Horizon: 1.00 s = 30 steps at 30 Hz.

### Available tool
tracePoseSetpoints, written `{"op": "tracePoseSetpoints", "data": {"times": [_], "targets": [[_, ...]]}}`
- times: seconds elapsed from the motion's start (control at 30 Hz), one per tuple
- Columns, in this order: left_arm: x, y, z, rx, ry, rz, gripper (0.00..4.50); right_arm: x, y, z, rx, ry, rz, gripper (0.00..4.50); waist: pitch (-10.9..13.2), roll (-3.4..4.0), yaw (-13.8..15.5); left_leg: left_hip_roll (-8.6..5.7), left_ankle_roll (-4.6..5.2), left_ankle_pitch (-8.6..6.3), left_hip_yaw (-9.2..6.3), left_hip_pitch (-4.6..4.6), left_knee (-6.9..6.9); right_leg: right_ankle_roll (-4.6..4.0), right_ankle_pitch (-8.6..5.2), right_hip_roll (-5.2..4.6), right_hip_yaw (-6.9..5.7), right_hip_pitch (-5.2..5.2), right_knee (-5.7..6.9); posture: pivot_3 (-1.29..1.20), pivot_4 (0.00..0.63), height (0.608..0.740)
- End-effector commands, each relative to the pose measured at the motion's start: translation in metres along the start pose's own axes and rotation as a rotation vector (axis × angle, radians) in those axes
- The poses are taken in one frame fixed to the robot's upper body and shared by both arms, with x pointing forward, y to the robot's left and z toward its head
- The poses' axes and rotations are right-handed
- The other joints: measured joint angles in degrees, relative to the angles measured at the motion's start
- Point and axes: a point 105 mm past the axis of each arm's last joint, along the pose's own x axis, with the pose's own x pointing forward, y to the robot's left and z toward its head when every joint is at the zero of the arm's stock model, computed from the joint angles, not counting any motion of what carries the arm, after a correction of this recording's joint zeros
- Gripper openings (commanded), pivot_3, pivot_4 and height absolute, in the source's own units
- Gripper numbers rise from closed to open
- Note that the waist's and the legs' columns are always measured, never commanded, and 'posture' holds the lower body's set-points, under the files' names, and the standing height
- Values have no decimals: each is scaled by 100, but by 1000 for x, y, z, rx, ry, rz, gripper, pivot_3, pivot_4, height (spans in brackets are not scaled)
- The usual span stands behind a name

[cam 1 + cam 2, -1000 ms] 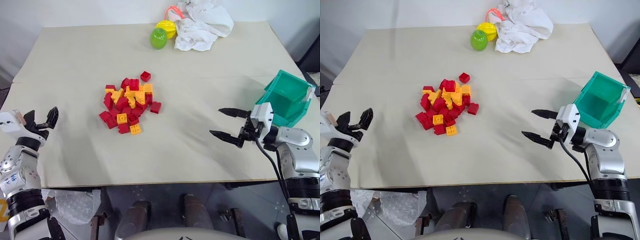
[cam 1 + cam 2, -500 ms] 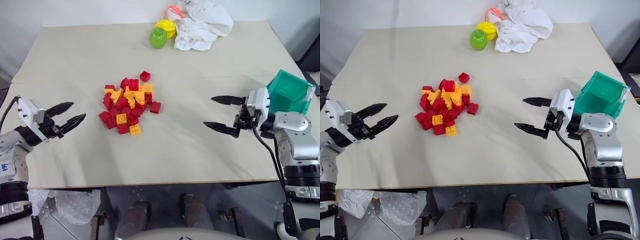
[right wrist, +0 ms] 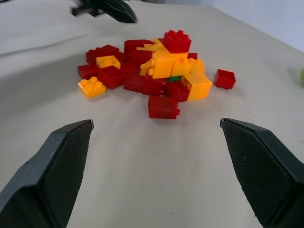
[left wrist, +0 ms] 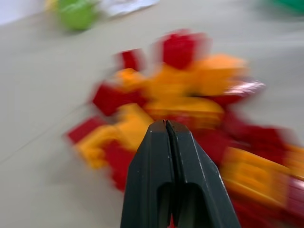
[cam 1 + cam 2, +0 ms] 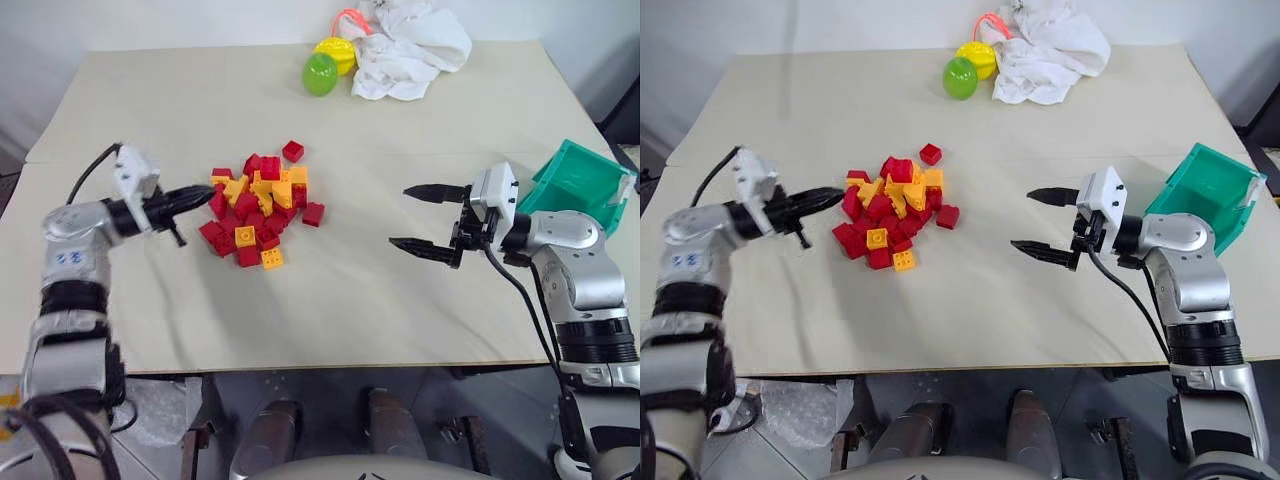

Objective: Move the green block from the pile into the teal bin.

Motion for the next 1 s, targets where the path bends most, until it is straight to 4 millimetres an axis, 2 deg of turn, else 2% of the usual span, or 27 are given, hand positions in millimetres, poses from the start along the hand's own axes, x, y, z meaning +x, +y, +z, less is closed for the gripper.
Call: {"op": "tracePoseSetpoints", "data": {"times": [0.03, 0.17, 0.27, 0.43, 0.57, 0.73, 0.83, 0.93, 1.0], "targets": [[18, 6, -3, -10, 34, 81, 25, 0, 4, 9, -19, -38, -17, 4500, 0, -1, -5, -3, 1, -1, 0, -9, 10, 0, 0, -3, -1, -12, 11, 0, 150, 740], [51, 2, 7, -24, 26, 156, 25, -2, 6, 9, -15, -52, -57, 4500, 7, -12, 7, -7, 7, -5, 12, -13, 25, 3, 1, -8, -1, -16, 16, 0, 150, 740], [64, -5, 9, -43, 22, 159, 25, -2, 8, 9, -13, -52, -66, 4500, 10, -17, 19, -8, 7, -5, 13, -18, 43, 13, 7, -8, 1, -11, 18, 0, 150, 740], [88, -37, 13, -44, -16, 1, 25, -3, 8, 10, -14, -51, -83, 4500, 11, -18, 12, -10, 8, -5, 27, -16, 49, 19, 10, -8, 13, -11, 23, 0, 150, 740], [92, -66, 9, -72, -23, -197, 25, -4, 6, 12, -23, -48, -95, 4500, 10, -18, 14, -10, 8, -5, 29, -15, 50, 19, 10, -8, 14, -11, 23, 0, 150, 740], [81, -81, 5, -84, -33, -371, 25, -4, 2, 13, -29, -50, -99, 4500, 10, -18, 0, -8, 8, -5, 32, -13, 50, 19, 10, -7, 16, -12, 26, 0, 150, 740], [70, -71, 13, -80, -83, -359, 25, -2, 1, 12, -33, -54, -94, 4500, 11, -18, -3, -8, 9, -5, 32, -13, 51, 19, 10, -8, 17, -12, 25, 0, 150, 740], [63, -37, 27, -93, -127, -150, 25, -1, 0, 13, -34, -60, -94, 4500, 12, -19, 1, -6, 9, -5, 30, -13, 52, 19, 10, -7, 17, -15, 28, 0, 150, 740], [58, -16, 26, -113, -99, -15, 25, 0, 0, 13, -33, -64, -95, 4500, 12, -20, 4, -6, 9, -5, 29, -13, 52, 19, 10, -8, 17, -14, 27, 0, 150, 740]]}}
